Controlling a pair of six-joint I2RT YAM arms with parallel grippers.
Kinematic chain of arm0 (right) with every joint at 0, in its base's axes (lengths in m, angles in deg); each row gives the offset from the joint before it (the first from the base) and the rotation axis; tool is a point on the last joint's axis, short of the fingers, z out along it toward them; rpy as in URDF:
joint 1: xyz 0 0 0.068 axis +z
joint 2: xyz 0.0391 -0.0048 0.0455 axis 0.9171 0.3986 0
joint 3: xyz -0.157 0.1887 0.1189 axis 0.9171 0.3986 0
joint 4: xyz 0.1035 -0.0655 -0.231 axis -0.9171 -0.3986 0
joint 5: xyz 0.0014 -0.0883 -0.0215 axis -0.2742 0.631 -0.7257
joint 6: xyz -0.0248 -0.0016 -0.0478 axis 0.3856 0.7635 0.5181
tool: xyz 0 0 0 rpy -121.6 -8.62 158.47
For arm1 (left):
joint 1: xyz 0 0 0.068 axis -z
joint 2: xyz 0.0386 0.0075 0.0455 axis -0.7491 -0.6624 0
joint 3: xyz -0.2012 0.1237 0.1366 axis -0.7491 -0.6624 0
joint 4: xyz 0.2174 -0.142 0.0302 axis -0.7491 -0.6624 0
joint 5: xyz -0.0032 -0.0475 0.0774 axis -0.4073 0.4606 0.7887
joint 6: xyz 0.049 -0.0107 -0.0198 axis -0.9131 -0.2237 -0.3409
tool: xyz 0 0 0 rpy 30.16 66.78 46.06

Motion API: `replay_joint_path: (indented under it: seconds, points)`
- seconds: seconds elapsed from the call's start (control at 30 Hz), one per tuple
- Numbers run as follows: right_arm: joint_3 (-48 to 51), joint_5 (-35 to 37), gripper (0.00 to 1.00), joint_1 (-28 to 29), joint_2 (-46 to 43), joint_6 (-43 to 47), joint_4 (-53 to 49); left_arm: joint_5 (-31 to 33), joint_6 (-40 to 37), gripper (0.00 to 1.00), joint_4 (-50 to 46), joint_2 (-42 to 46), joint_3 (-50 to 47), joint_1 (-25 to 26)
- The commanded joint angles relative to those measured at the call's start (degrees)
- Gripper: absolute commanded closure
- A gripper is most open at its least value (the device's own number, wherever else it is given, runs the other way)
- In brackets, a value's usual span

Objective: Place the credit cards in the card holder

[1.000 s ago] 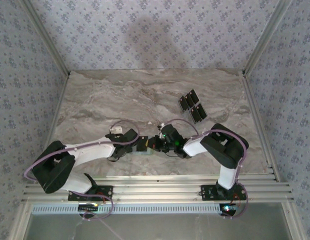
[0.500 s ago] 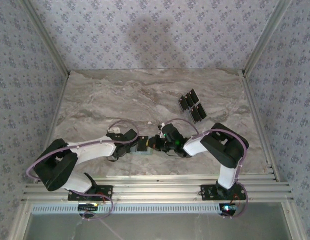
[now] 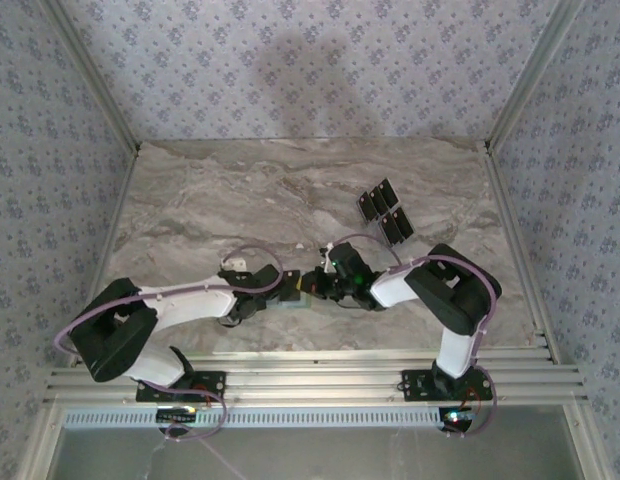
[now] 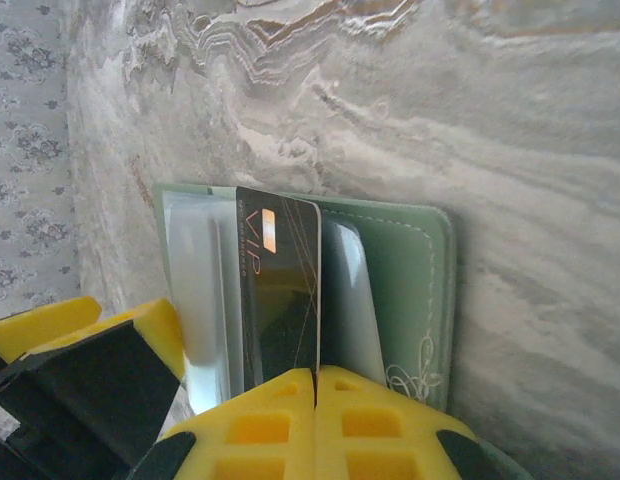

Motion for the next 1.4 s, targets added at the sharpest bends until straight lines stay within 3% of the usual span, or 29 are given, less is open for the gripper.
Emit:
replay_joint_path:
  seconds: [0.0, 0.27, 0.57, 0.8, 1.37]
  points:
    - [0.3, 1.1, 1.0, -1.6, -0.6, 3.1, -8.2, -1.4, 2.3, 0.0, -1.9, -0.2, 0.3, 1.4]
    - [-0.3, -0.3, 1.0, -3.1, -3.1, 5.1, -11.6, 3.4, 0.7, 0.0, -5.8, 7.1, 1.2, 0.5]
    - [-0.3, -1.1, 1.0, -3.2, -2.7, 5.1, -11.4, -1.4, -10.6, 0.0, 11.4, 13.5, -2.8, 0.5]
    - [-0.4, -1.2, 1.0, -3.3, -2.2, 4.8, -10.7, -5.9, -11.5, 0.0, 15.1, 11.8, -4.5, 0.6]
    - [0.7, -1.7, 1.0, -3.6, -1.9, 3.7, -8.9, -4.6, -8.9, 0.0, 11.0, 5.5, -4.7, 0.6]
